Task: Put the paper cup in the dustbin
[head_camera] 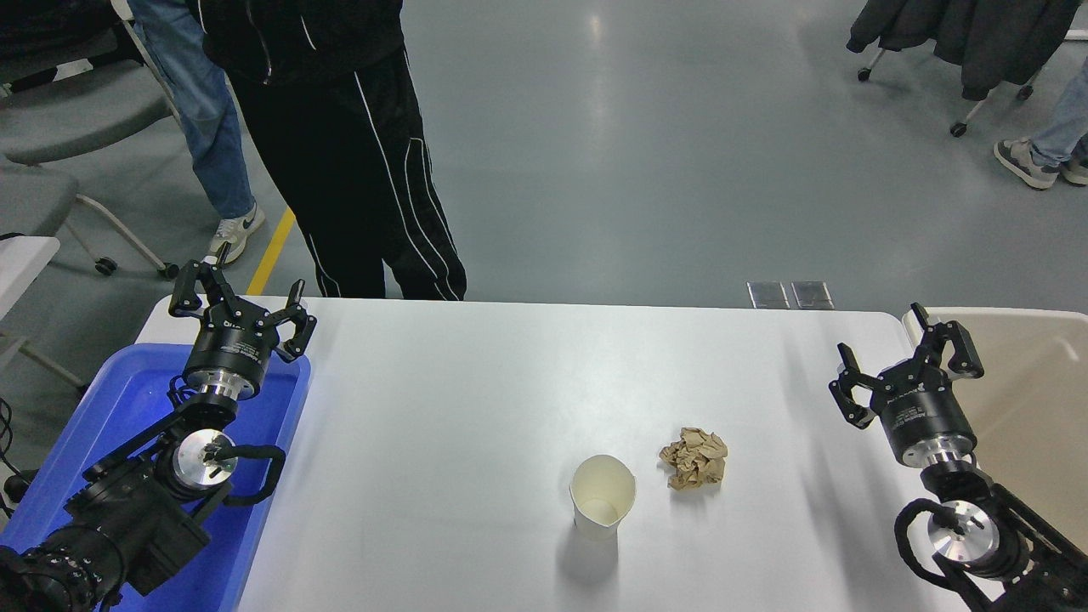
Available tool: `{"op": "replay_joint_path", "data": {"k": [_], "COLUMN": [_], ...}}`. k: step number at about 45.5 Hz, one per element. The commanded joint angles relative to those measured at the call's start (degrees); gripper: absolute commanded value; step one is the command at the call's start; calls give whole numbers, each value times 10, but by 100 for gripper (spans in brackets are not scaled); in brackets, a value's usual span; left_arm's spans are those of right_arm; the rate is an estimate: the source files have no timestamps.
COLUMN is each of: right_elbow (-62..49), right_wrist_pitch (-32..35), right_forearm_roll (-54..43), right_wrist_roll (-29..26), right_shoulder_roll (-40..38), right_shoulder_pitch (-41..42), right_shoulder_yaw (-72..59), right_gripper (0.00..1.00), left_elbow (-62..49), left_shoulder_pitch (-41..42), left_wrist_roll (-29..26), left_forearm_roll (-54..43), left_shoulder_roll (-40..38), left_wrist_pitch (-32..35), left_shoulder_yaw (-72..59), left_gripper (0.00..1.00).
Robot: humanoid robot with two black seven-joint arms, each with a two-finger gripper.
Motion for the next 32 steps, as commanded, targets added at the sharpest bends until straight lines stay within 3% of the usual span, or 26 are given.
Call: {"op": "replay_joint_path", "data": {"k": [1, 32], "right_elbow": [0, -2], "right_wrist_pitch": [1, 2], "right_forearm_roll": [-1, -1], "right_wrist_roll": [0, 0], "right_shoulder_roll": [0, -8], "right_shoulder_pitch": [3, -2], "right_shoulder_yaw": [-2, 1], "right_gripper": [100, 100], "left_elbow": [0, 0], "left_shoulder_pitch": [0, 0], "left_wrist_roll": [0, 0], "left_forearm_roll": [0, 0], "left_shoulder_roll": [0, 0], "left_wrist_pitch": [0, 0], "left_shoulder_yaw": [0, 0], "left_gripper": [100, 100]}}
